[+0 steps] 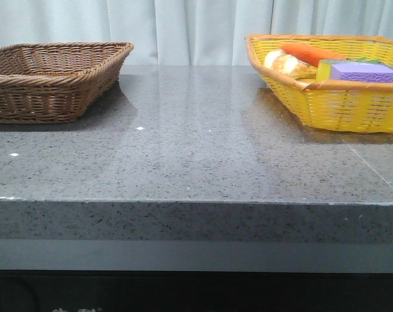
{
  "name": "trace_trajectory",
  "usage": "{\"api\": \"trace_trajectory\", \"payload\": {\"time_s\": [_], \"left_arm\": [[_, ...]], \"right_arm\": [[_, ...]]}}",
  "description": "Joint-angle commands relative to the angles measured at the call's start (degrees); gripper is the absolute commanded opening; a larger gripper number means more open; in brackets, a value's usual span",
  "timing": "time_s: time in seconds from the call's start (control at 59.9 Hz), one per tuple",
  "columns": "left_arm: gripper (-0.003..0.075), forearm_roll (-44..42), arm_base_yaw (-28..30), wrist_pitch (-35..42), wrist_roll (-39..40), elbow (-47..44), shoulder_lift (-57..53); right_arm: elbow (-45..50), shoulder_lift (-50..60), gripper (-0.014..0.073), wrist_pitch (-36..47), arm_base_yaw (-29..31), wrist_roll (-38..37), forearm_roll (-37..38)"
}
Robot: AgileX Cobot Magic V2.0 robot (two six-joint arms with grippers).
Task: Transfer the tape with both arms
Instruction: 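Move the right gripper over the yellow tape roll in the yellow basket, then grasp the yellow tape roll with the right gripper and lift it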
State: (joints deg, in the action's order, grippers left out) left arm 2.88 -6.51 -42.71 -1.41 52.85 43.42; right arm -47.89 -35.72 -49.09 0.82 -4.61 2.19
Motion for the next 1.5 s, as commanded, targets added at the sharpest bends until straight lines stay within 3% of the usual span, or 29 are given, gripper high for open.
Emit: {"api": "trace_trajectory", "payload": {"time_s": [0.0, 0.284, 0.535, 0.668, 0.869, 0.986, 1.153, 1.487], "left_arm": [[0.0493, 2.64, -0.43, 5.32, -3.76, 1.75, -0.04], [0.0493, 26.0, -0.43, 4.63, -23.89, 1.75, -0.04], [0.0492, 32.92, -0.43, 1.97, -28.14, 1.52, -0.04], [0.0493, 33.22, -3.4, 1.88, -29.15, 1.27, -0.04], [0.0492, 31.34, -14.74, 1.88, -30.39, 1.16, 0.1], [0.0476, 25.81, -18.48, 2.62, -24.98, 1.06, 0.1], [0.0426, 12.89, -18.97, 2.95, -13.98, 1.06, 0.1], [0.0428, 11.39, -18.97, 3.82, -10.44, 1.06, 0.1]], "right_arm": [[-1.75, -0.43, 0.0541, 3.13, 0.29, -0.09, 0.83], [-5.03, -5.66, 0.0541, 3.62, 0.35, -3.99, 3.31], [-16.56, -19.46, 0.0541, 2.88, 0.35, -6.53, 3.58], [-24.53, -27.96, 0.0541, 0.72, 0.35, -6.53, 3.3], [-38.41, -42.1, 0.0541, -4.65, 0.55, -6.48, 2.89], [-46.19, -49.68, 0.0541, -8.47, 1.63, -5.23, -0.13], [-56.69, -59.94, 0.0541, -14.69, 4.22, -2.1, -6.69], [-68.51, -73.92, 0.0541, -20.9, 5.97, 0.2, -8.04]]}}
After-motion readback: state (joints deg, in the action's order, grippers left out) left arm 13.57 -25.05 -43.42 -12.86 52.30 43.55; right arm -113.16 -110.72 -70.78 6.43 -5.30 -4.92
